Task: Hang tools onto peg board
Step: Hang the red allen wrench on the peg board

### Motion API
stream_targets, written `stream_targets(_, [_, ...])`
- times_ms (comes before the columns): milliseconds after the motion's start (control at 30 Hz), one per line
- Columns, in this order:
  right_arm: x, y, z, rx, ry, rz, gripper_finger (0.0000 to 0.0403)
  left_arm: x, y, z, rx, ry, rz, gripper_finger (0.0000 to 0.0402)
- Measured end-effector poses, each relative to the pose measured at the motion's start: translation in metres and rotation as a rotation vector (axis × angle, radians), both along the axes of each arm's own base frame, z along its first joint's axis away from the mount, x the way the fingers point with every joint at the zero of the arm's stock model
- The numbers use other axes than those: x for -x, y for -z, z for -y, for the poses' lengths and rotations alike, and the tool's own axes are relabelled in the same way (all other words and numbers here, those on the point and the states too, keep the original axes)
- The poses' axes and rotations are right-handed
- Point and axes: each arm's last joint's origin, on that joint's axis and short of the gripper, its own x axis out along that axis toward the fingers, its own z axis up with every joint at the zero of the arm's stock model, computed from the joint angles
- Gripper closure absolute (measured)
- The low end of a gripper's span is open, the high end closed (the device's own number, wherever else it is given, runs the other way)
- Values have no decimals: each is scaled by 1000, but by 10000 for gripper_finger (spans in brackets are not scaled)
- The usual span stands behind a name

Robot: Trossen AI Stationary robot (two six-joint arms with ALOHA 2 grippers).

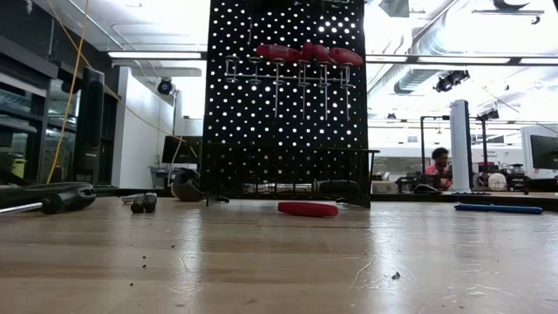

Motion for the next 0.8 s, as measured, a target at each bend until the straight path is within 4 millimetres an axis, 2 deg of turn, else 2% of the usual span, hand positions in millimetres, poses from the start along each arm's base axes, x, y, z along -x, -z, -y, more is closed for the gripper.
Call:
stream_targets(200, [-3, 5, 17, 13, 55, -19, 403, 4, -3, 2, 7, 14, 16, 212])
stream_targets(333, [-5, 5, 26, -2, 21, -17, 403, 7, -4, 3, 9, 14, 26, 212])
stream_targets(567, [-4, 10, 27, 1, 28, -74, 403, 8, -5, 4, 8, -1, 37, 212])
stream_targets(800, [-10, 26, 27, -43, 33, -78, 403, 8, -6, 4, 11, -2, 44, 212])
